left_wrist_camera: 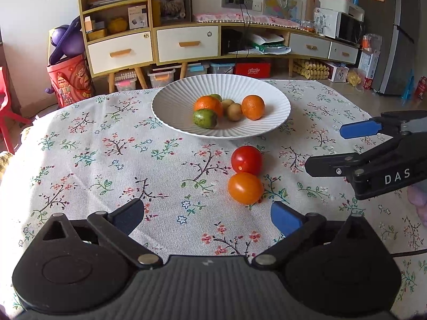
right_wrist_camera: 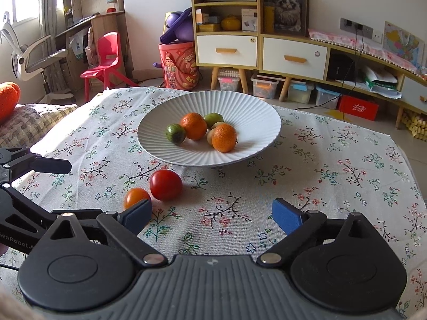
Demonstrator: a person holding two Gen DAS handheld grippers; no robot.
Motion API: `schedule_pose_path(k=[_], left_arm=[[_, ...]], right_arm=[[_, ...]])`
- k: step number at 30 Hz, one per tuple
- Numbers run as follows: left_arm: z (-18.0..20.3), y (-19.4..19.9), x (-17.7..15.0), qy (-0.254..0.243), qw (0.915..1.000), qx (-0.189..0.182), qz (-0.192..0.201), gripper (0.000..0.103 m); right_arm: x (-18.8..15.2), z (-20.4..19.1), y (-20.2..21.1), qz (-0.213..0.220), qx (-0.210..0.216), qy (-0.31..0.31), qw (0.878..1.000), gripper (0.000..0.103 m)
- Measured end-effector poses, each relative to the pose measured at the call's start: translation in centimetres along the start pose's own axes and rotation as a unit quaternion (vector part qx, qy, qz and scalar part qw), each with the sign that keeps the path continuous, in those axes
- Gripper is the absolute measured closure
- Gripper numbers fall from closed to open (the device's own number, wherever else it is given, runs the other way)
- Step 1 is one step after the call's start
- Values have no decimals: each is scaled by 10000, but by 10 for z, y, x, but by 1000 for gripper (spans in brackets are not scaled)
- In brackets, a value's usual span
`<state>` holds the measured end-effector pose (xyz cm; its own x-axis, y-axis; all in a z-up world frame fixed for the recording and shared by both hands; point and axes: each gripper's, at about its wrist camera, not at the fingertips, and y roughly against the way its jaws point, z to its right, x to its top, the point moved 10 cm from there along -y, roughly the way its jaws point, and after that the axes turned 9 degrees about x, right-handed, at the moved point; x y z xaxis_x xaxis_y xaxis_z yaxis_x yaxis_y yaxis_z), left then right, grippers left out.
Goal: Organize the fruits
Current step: 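Withdraw both tools from the bowl toward the two tomatoes, then grasp the orange tomato with the left tool while the right tool grasps the red tomato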
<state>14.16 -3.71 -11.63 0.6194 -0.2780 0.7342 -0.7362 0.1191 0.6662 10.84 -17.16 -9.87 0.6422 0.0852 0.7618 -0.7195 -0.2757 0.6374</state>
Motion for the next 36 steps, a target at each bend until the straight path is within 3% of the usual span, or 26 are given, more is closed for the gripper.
schedule_pose_path(k=[13, 24, 32, 36], left_arm=[[10, -10, -20, 108, 9995, 269, -107, 11], [22, -19, -14, 344, 9992, 189, -44, 16], [35, -19, -2, 346, 9993, -56, 103, 46], [40, -21, 3, 351, 9990, -233, 133, 69]], right_arm=[[-24, 16, -6, -216, -390, 20, 9990, 2], [-27, 23, -5, -325, -513, 67, 9981, 2], [-28, 31, -6, -371, -538, 42, 9979, 2], [-26, 29, -7, -360, -497, 84, 9981, 2]])
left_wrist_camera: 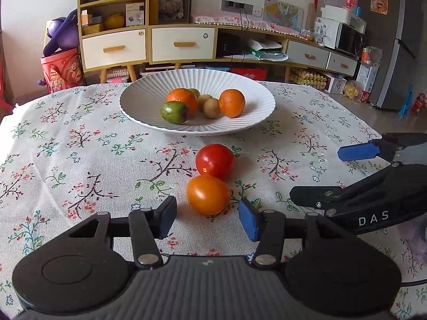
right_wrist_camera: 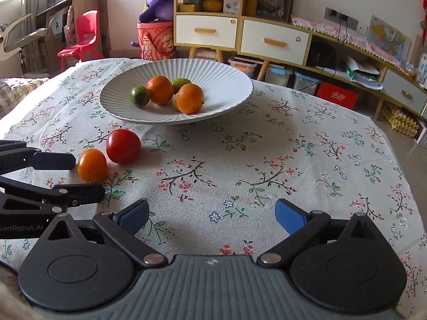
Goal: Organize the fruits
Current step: 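Grasp the orange tomato with the left tool while the right tool grasps the red tomato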
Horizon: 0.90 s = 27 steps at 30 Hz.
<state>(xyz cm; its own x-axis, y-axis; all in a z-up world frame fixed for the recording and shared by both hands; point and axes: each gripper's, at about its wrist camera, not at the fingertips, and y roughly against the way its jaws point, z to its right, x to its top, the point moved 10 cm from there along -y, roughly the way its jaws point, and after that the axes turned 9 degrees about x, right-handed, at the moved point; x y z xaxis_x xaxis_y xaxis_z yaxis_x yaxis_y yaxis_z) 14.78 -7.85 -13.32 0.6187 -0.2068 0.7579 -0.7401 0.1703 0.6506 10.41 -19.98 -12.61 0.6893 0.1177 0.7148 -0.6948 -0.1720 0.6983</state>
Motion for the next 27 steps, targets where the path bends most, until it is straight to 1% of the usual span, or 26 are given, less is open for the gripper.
schedule_pose_path(k=[1, 2, 3, 4, 10, 18, 27], left_arm=[[0, 0, 1, 16, 10000, -37, 2, 76], [0, -1, 2, 31, 10000, -65, 1, 80], [0, -1, 3, 47, 9999, -89, -2, 84], [-1, -1, 3, 42, 9999, -98, -15, 85], [-12, 3, 3, -88, 9999, 116, -15, 87], [-40, 8, 0, 94, 9995, 271, -137, 87], [-57, 13, -2, 196, 9991, 342, -172, 87]], right_arm=[[0, -1, 0, 2, 6, 12, 10000, 2], [1, -1, 0, 3, 21, 26, 10000, 2], [1, -2, -1, -4, 35, 36, 10000, 2], [1, -2, -1, -11, 43, 42, 10000, 2], [2, -8, -5, -35, 92, 117, 9999, 3], [10, -24, -13, -26, 189, 228, 9996, 3], [21, -49, -25, -28, 352, 333, 9988, 5]])
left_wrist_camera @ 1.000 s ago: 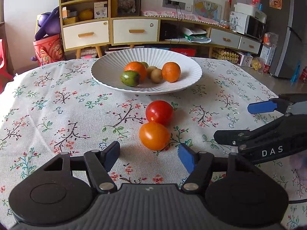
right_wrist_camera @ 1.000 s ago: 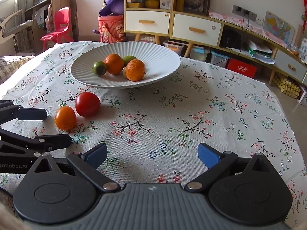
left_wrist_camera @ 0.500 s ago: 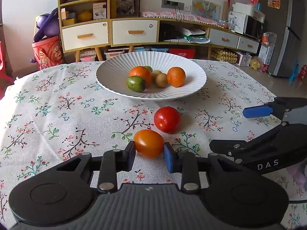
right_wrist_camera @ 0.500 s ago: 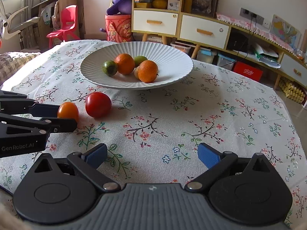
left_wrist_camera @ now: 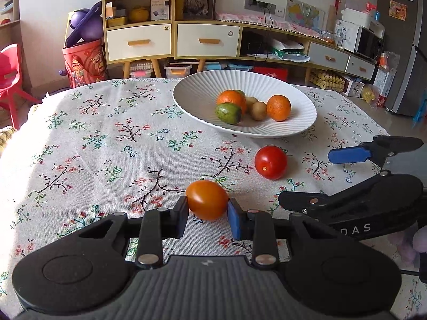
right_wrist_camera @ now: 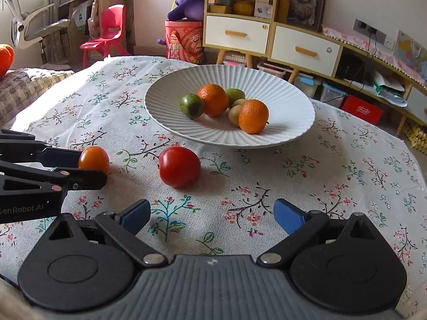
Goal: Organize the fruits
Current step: 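Grasp the orange tomato with the left tool while the right tool grasps the red tomato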
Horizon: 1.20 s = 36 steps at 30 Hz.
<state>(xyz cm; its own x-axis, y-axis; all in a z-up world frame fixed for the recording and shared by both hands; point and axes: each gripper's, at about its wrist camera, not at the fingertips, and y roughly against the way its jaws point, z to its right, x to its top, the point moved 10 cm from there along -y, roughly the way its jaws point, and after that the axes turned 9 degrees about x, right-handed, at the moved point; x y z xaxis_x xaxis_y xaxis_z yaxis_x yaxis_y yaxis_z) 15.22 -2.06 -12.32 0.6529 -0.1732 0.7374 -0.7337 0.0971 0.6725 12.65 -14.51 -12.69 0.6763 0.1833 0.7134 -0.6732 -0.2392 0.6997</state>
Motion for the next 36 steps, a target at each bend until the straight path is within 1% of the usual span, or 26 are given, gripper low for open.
schedule_pose_path(k=[7, 10, 13, 18, 22, 24, 27, 36], left_arm=[[-11, 3, -1, 71, 10000, 31, 3, 87], [-14, 3, -1, 88, 10000, 41, -5, 87], [-16, 4, -1, 97, 9999, 42, -5, 87], [-16, 4, 0, 98, 9999, 32, 3, 87], [-16, 3, -1, 86, 10000, 28, -9, 87], [-16, 3, -1, 81, 10000, 27, -15, 87], [-16, 3, -1, 79, 10000, 27, -16, 87], [-15, 2, 0, 79, 10000, 21, -10, 87]], right_arm=[[9, -6, -7, 31, 62, -151, 9999, 12], [11, -7, -9, 37, 97, -207, 9997, 18], [13, -10, -11, 38, 140, -246, 9996, 27], [15, -14, -12, 49, 231, -198, 9995, 46], [16, -15, -11, 53, 298, -175, 9994, 53], [17, -16, -11, 70, 325, -187, 9993, 61], [18, -15, -10, 100, 348, -212, 9991, 70], [16, -17, -6, 88, 445, -178, 9988, 71]])
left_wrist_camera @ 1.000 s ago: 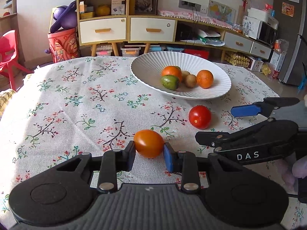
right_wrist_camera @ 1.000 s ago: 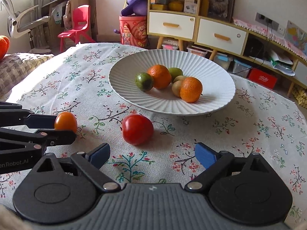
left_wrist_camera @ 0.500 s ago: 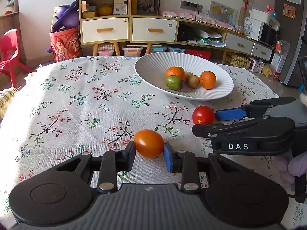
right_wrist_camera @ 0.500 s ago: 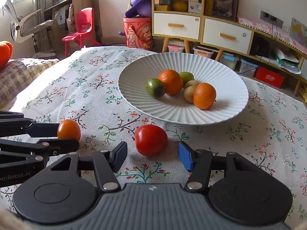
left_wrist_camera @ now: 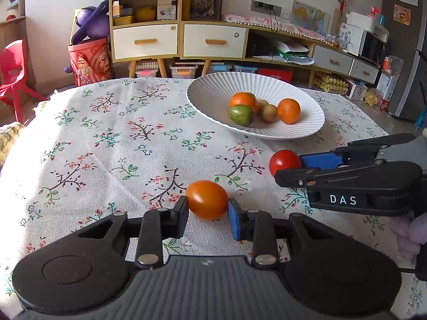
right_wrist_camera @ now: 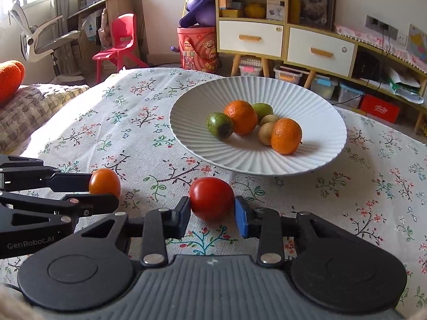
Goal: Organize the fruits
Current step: 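Grasp the orange tomato with the left tool while the right tool grasps the red tomato, then carry both tomatoes in the tools over the white bowl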
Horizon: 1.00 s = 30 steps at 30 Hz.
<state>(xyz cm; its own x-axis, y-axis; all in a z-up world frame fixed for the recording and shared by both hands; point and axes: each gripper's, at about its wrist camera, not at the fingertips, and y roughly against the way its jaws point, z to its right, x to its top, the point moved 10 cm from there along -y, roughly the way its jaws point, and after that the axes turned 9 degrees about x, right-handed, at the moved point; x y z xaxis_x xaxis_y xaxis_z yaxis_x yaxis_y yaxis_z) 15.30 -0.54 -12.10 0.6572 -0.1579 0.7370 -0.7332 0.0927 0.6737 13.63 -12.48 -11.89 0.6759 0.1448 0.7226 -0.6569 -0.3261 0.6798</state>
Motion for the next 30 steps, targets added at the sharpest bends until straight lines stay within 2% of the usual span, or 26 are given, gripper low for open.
schedule_pose_path(k=[13, 30], left_arm=[[3, 2, 8, 14, 10000, -60, 57, 87], [15, 4, 37, 130, 9993, -164, 315, 87]], right_arm=[[2, 2, 16, 70, 133, -11, 9999, 71], [25, 13, 38, 474, 152, -105, 9987, 71]])
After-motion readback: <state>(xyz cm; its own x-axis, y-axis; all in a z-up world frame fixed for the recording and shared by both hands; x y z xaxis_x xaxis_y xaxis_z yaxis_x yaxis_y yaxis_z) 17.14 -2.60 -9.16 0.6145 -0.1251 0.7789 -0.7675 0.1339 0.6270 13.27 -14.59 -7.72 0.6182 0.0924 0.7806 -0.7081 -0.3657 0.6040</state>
